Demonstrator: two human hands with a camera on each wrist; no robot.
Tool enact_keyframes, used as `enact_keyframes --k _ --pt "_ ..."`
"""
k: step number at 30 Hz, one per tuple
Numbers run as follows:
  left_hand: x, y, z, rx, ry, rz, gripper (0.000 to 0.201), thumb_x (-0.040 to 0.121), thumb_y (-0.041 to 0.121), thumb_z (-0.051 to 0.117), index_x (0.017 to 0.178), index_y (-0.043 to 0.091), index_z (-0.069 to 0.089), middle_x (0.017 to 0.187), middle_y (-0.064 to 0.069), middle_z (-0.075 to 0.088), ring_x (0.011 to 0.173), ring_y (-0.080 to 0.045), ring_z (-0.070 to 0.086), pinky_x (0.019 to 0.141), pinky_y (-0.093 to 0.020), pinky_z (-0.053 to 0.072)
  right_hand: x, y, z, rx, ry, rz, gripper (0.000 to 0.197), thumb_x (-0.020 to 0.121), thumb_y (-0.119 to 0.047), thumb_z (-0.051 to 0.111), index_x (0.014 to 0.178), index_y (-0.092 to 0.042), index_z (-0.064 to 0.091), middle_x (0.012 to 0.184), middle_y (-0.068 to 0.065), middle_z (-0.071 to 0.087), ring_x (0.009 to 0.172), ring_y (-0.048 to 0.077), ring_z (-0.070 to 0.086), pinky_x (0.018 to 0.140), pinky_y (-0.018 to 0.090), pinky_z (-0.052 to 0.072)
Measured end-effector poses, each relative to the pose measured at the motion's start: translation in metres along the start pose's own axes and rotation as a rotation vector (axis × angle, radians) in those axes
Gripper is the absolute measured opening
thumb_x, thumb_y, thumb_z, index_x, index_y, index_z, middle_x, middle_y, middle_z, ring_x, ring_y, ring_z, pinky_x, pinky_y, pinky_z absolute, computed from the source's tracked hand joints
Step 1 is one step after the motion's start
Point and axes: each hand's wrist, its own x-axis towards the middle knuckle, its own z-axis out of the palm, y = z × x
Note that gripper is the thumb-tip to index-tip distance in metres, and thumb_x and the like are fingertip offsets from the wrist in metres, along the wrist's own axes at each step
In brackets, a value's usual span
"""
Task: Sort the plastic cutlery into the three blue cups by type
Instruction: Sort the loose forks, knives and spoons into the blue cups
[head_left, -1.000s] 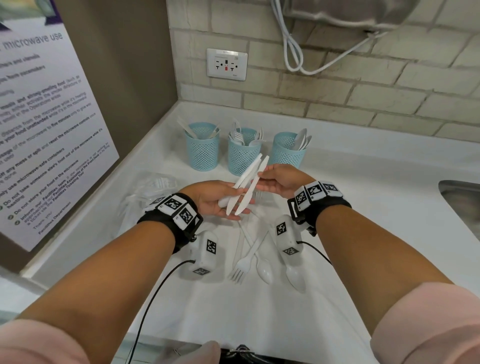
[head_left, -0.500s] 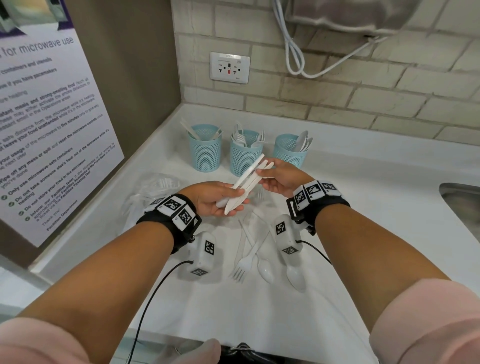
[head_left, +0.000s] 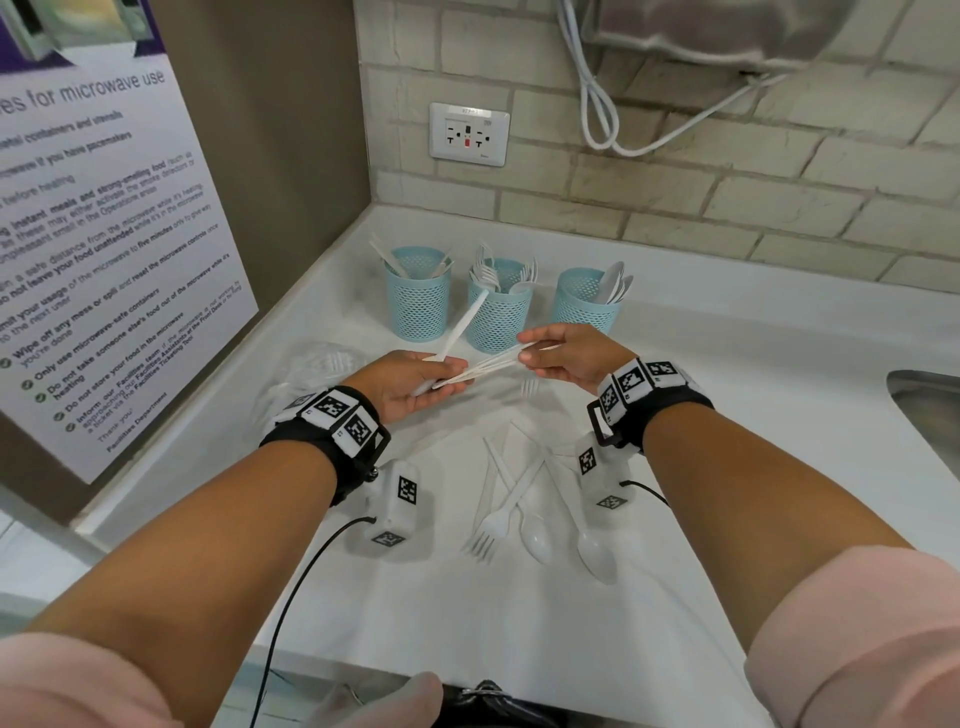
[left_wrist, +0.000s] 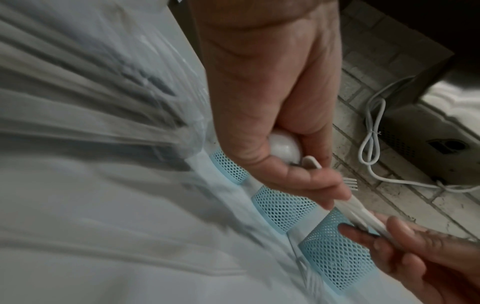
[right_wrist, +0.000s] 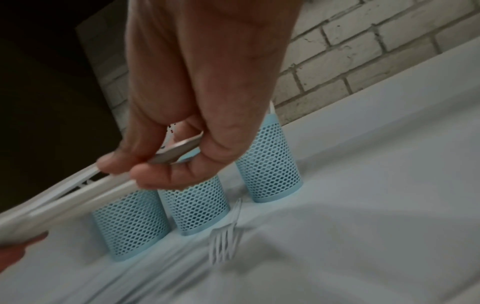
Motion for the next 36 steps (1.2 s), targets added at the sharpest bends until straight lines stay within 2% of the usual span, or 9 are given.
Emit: enact_keyframes --k 4,7,11,14,18,23,30,32,36 --pt "-0.002 -0.002 -0.002 -0.027 -0.004 0.015 0.010 0.089 0.006 0.060 0.097 0.003 0.064 0.077 -0.007 0.074 0.066 -0.010 0.071 0.068 -0.016 0.057 0.003 0.004 0.000 -0.201 0.099 -0.088 0.031 0.080 -0.015 0.072 0.110 -0.010 0.067 0.076 0.000 0.064 0.062 0.007 0.058 0.059 0.014 0.051" --pt "-0.005 -0.001 -0.003 -0.053 -0.010 0.017 0.010 0.089 0.004 0.058 0.098 0.001 0.062 0.081 -0.010 0.074 0.069 -0.014 0.072 0.062 -0.017 0.057 0.003 0.005 0.000 -0.354 0.153 -0.147 0.019 0.079 -0.024 0.074 0.094 -0.013 0.070 0.056 -0.016 0.060 0.053 0.003 0.050 0.054 0.013 0.043" --pt "-0.008 0.000 -0.005 -0.101 -0.044 0.002 0.012 0.091 0.000 0.054 0.099 0.000 0.063 0.090 -0.012 0.072 0.073 -0.021 0.073 0.066 -0.022 0.059 0.006 0.007 -0.002 -0.380 0.167 -0.183 0.014 0.078 -0.027 0.074 0.077 -0.015 0.068 0.076 -0.008 0.063 0.081 0.005 0.059 0.080 0.020 0.040" --pt "-0.011 0.001 -0.004 -0.090 -0.090 -0.004 0.014 0.093 0.000 0.050 0.097 0.001 0.063 0.084 -0.009 0.074 0.074 -0.022 0.073 0.072 -0.024 0.058 0.004 0.005 -0.004 -0.343 0.148 -0.129 0.016 0.080 -0.031 0.072 0.070 -0.021 0.064 0.086 -0.002 0.064 0.086 0.009 0.058 0.081 0.021 0.044" --pt "-0.011 0.000 -0.003 -0.120 -0.097 0.007 0.015 0.094 0.007 0.050 0.097 0.000 0.064 0.089 -0.010 0.072 0.076 -0.022 0.072 0.076 -0.025 0.057 0.002 0.003 -0.002 -0.138 0.085 -0.028 0.018 0.080 -0.025 0.072 0.073 -0.016 0.058 0.076 0.000 0.066 0.070 0.009 0.065 0.068 0.022 0.052" --pt "-0.012 -0.003 -0.001 -0.116 -0.126 0.006 0.015 0.093 0.004 0.051 0.102 0.001 0.062 0.092 -0.010 0.072 0.077 -0.020 0.072 0.075 -0.023 0.057 0.005 0.005 0.001 -0.139 0.146 -0.032 0.018 0.079 -0.024 0.073 0.076 -0.014 0.059 0.067 0.001 0.061 0.056 0.006 0.057 0.055 0.016 0.048" --pt "-0.006 0.004 -0.011 -0.076 0.013 0.083 0.023 0.089 -0.010 0.050 0.109 -0.004 0.059 0.099 -0.016 0.065 0.069 -0.020 0.072 0.066 -0.021 0.058 0.005 -0.015 0.007 -0.669 -0.052 -0.073 0.026 0.085 -0.040 0.064 0.099 -0.019 0.072 0.082 -0.005 0.069 0.072 0.001 0.055 0.065 0.013 0.036" --pt "-0.007 0.008 -0.014 -0.062 0.016 0.082 0.018 0.089 -0.011 0.050 0.101 -0.003 0.062 0.098 -0.017 0.065 0.069 -0.021 0.072 0.067 -0.021 0.059 0.005 -0.024 0.014 -0.868 -0.136 -0.092 0.025 0.088 -0.039 0.061 0.095 -0.020 0.075 0.070 -0.007 0.061 0.066 0.004 0.048 0.064 0.014 0.033" --pt "-0.007 0.013 -0.015 -0.020 0.014 0.108 0.014 0.090 -0.007 0.053 0.097 -0.001 0.063 0.096 -0.016 0.067 0.071 -0.021 0.072 0.070 -0.022 0.059 0.016 -0.037 0.040 -0.983 -0.296 -0.145 0.019 0.087 -0.027 0.064 0.099 -0.017 0.074 0.081 -0.002 0.065 0.071 0.004 0.049 0.069 0.015 0.035"
